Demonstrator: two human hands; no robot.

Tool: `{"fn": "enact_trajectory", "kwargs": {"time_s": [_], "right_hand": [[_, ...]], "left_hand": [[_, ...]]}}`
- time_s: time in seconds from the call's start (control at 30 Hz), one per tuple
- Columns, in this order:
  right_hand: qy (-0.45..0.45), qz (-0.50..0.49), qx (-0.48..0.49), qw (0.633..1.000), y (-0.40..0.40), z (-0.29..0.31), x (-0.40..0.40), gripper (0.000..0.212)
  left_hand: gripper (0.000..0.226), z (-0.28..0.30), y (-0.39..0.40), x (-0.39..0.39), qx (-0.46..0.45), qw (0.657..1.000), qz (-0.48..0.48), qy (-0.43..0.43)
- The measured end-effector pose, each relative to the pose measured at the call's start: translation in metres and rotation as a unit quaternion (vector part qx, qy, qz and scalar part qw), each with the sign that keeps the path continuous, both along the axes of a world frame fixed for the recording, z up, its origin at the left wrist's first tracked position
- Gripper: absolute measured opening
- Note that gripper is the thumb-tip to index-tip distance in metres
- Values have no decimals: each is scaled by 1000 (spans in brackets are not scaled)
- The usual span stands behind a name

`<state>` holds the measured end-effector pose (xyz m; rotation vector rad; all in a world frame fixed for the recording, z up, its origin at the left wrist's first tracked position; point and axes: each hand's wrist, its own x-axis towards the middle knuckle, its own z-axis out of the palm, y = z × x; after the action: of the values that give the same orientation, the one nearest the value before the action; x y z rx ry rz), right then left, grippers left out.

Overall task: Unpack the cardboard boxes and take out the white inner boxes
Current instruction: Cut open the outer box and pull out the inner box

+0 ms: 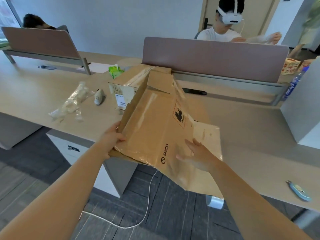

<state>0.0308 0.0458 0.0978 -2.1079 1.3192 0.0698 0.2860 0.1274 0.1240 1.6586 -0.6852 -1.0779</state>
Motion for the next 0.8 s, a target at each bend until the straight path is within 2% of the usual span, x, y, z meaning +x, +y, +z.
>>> {"fn": "enact_trajectory", "kwargs": {"time_s": [0.27,0.43,0.5,0.53,0.6,0.63,0.7,0.73,0.8], "right_hand": [[8,23,-28,999,-21,-21,4,77],[-21,16,-51,998,-45,-20,-15,74],[-17,12,-59,998,-54,-19,-25,74],[-12,10,-60,998,-59,-19,-31,73],[-10,8,-62,998,-67,-18,-43,68],[-10,6,-63,998,-72,-16,-48,66],[-9,1,-64,998,-79,-14,-57,65],[-12,-1,-69,998,-84,-14,-61,65],[-19,-11,-84,996,-97,-14,-67,67]], "left_hand": [[65,-28,19,-19,22,999,-9,-28],[70,-43,-8,-56,16,999,-43,17],[66,-51,-23,-69,33,997,-66,31],[57,-52,-30,-76,54,995,-77,21],[33,-48,-43,-86,118,986,-96,-75],[32,-45,-50,-89,149,972,-102,-146],[62,-38,-65,-93,189,939,-99,-270],[68,-32,-72,-97,183,928,-96,-311],[67,-24,-89,-107,155,902,-92,-392]]}}
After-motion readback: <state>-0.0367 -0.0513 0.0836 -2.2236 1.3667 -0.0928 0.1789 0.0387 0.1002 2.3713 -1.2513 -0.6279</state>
